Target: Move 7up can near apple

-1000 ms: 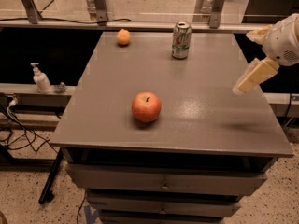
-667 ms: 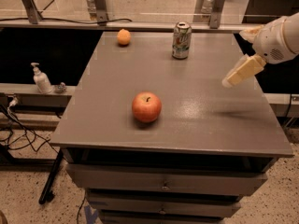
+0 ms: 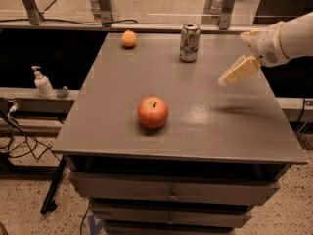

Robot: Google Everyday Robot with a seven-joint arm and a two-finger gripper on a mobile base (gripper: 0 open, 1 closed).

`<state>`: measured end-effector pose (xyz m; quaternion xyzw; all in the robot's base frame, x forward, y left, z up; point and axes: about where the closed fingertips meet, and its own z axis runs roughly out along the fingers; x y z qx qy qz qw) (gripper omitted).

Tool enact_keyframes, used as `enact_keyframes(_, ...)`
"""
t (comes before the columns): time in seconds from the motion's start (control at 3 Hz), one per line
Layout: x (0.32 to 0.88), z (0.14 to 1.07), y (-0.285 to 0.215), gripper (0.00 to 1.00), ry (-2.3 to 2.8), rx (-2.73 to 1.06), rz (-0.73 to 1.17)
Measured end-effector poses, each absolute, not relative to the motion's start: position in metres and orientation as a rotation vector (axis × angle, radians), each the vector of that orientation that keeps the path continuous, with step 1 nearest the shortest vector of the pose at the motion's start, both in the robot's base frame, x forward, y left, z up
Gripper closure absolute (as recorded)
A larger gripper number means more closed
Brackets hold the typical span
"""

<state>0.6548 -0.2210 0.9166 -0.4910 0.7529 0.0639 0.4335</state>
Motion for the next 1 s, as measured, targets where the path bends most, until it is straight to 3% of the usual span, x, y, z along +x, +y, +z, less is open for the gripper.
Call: enact_keyframes(1.0,0.742,0.907,-0.203,0.0,1.668,-0.882,0.302)
